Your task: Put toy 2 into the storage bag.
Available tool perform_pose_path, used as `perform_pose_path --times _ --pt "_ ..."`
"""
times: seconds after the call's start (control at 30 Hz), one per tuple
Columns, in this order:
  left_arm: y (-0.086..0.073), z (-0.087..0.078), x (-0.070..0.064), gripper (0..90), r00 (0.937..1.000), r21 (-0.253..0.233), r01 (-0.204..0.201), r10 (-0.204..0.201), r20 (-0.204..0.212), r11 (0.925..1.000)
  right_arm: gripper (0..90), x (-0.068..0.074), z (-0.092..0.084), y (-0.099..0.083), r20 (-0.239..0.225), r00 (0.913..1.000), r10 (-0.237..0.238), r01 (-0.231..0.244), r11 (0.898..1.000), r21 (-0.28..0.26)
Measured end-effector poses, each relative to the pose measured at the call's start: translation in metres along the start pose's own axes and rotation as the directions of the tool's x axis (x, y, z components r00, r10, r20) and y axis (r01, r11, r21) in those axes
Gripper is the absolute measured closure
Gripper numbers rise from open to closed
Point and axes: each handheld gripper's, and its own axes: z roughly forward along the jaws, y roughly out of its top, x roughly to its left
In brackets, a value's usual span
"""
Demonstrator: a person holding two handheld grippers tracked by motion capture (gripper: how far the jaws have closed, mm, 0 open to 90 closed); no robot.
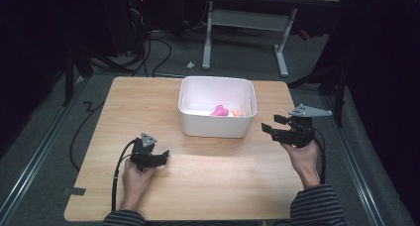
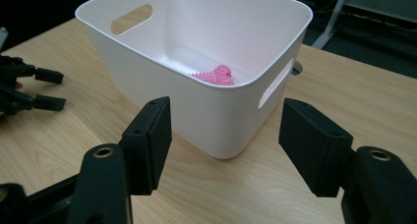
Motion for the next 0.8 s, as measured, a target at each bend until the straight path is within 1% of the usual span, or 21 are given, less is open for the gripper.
perform_pose_path --times 0.03,0.07,0.1,0.17,0.2,0.23,0.33,0.47,0.5,0.53,0.6,0.73,0.77,0.8 --pt "0.0 0.0 0.0 22.7 1.0 0.0 0.0 0.0 0.0 1.0 37.5 -0.001 -0.002 -0.004 0.002 1.0 0.007 -0.007 1.0 0.003" --pt "0.0 0.0 0.0 22.7 1.0 0.0 0.0 0.0 0.0 1.0 37.5 -0.001 -0.002 -0.006 0.011 0.9999 0.004 -0.004 1.0 0.004" --pt "0.0 0.0 0.0 22.7 1.0 0.0 0.0 0.0 0.0 1.0 37.6 -0.001 -0.003 -0.009 0.019 0.9998 0.011 -0.011 1.0 0.001" --pt "0.0 0.0 0.0 22.7 1.0 0.0 0.001 -0.001 0.0 1.0 37.6 -0.004 -0.004 -0.016 0.017 0.9994 0.029 -0.029 1.0 0.001" --pt "0.0 0.0 0.0 22.7 1.0 -0.001 0.001 -0.001 0.0 1.0 37.7 -0.004 -0.005 -0.019 0.024 0.9992 0.031 -0.031 1.0 -0.001" --pt "0.0 0.0 0.0 22.7 1.0 0.0 0.001 -0.001 0.0 1.0 37.7 -0.005 -0.005 -0.024 0.027 0.999 0.035 -0.035 0.999 -0.006" --pt "0.0 0.0 0.0 22.7 1.0 0.0 0.001 -0.001 0.001 1.0 37.7 -0.007 -0.004 -0.038 0.039 0.9974 0.061 -0.061 0.998 0.006" --pt "0.0 0.0 0.0 22.6 1.0 0.0 0.001 -0.001 0.001 1.0 37.6 -0.012 0.001 -0.061 0.056 0.9932 0.102 -0.103 0.995 0.019" --pt "0.0 0.0 0.0 22.6 1.0 0.0 0.001 -0.001 0.001 1.0 37.7 -0.013 0.003 -0.067 0.059 0.9911 0.119 -0.121 0.992 0.023" --pt "0.0 0.0 0.0 22.6 1.0 0.0 0.0 0.0 0.001 1.0 37.7 -0.014 0.004 -0.071 0.064 0.9907 0.12 -0.122 0.992 0.023" --pt "0.0 0.0 0.0 22.6 1.0 0.0 0.001 -0.001 0.001 1.0 37.7 -0.015 0.008 -0.08 0.066 0.9881 0.139 -0.141 0.99 0.025" --pt "0.0 0.0 0.0 22.6 1.0 0.0 0.0 0.0 0.001 1.0 37.7 -0.018 0.016 -0.097 0.078 0.984 0.16 -0.164 0.986 0.043" --pt "0.0 0.0 0.0 22.6 1.0 0.0 0.001 -0.001 0.001 1.0 37.7 -0.019 0.017 -0.1 0.078 0.9816 0.174 -0.178 0.983 0.046" --pt "0.0 0.0 0.0 22.6 1.0 0.0 0.001 -0.001 0.001 1.0 37.6 -0.019 0.019 -0.102 0.08 0.982 0.171 -0.175 0.984 0.043"
